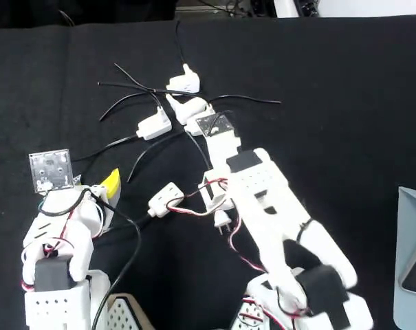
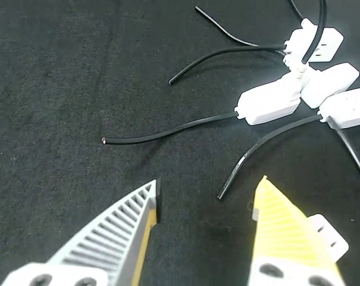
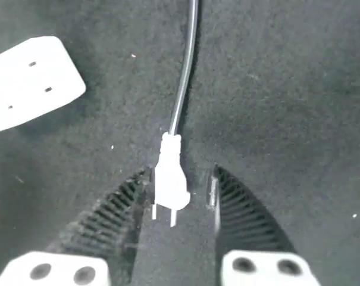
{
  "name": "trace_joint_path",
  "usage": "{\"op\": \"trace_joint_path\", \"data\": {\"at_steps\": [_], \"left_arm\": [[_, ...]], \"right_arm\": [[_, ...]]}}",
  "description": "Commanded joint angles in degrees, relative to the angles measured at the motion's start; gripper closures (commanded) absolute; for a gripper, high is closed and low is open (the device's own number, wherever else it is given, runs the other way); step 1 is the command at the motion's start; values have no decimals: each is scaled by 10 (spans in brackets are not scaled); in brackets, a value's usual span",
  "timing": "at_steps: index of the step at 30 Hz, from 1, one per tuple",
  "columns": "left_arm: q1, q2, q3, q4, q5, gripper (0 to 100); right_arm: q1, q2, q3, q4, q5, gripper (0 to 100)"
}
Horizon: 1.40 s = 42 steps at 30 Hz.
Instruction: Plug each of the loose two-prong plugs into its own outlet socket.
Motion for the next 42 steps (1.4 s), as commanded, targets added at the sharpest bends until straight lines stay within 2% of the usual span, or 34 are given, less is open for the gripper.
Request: {"op": "trace_joint_path", "data": {"at_steps": [1,5,10,18,24,29,37,42], "left_arm": [[-1,-4,-5,-13,-13,739],[-1,-4,-5,-13,-13,739],[-1,-4,-5,-13,-13,740],[-1,-4,-5,-13,-13,740],[-1,-4,-5,-13,-13,740],[-1,-4,-5,-13,-13,740],[-1,-4,-5,-13,-13,740],[-1,-4,-5,-13,-13,740]], "right_arm": [[-18,-49,17,3,3,868],[-58,-44,57,-20,2,868],[-68,-22,95,-79,2,871],[-18,60,81,-81,4,871],[4,69,81,-78,33,875],[4,68,73,-82,35,986],[3,68,66,-81,35,984],[4,68,66,-76,35,885]]}}
